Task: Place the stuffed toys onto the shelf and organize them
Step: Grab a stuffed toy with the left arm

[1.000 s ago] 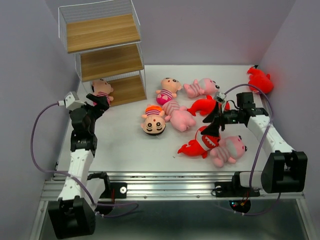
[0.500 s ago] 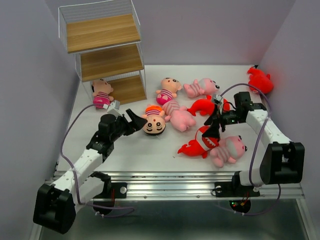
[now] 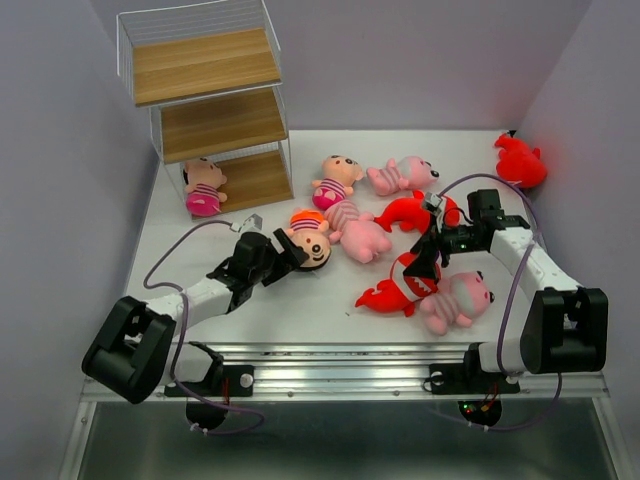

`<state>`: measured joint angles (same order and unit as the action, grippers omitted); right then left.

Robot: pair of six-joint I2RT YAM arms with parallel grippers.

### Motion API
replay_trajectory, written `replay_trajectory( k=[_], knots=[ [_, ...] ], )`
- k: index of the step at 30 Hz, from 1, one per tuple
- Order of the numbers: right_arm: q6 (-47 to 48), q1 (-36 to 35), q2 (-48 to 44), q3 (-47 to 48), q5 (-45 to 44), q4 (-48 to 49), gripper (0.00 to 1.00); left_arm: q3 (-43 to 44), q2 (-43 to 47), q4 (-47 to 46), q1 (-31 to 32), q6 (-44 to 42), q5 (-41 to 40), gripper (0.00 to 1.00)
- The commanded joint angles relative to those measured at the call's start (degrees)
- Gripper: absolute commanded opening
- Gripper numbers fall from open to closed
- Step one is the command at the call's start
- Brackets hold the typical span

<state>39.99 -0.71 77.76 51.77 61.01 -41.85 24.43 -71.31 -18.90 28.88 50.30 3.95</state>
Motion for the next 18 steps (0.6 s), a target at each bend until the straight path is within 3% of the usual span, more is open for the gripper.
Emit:
replay_trajectory(
  k=[1, 5, 7, 11, 14, 18],
  knots=[
    [0.0, 0.01, -0.32, -0.09, 0.51, 2.21, 1.0, 2.12, -2.68, -6.66, 0.65, 0.5, -2.72, 0.92],
    [0.62, 0.01, -0.41, -0.53, 0.25, 1.94, 1.0, 1.33, -4.28, -11.68, 0.65, -0.29, -2.19, 0.86],
    [1.23, 0.01, -0.33, -0.61, 0.25, 1.68, 1.0, 0.8, -4.63, -14.92, 0.65, -0.73, -1.75, 0.77],
    [2.11, 0.01, -0.32, -0.44, 0.68, 0.8, 1.0, -1.39, -5.07, -20.38, 0.56, -2.75, -0.87, 0.46],
    [3.16, 0.01, -0.59, -0.53, 0.69, 0.1, 1.0, -2.8, -4.55, -23.2, 0.56, -4.5, -0.08, 0.02],
    [9.39, 0.01, -1.03, 0.08, 1.65, -4.99, 1.0, -3.07, -2.61, -23.29, 0.65, -8.03, 3.25, 0.0]
  ],
)
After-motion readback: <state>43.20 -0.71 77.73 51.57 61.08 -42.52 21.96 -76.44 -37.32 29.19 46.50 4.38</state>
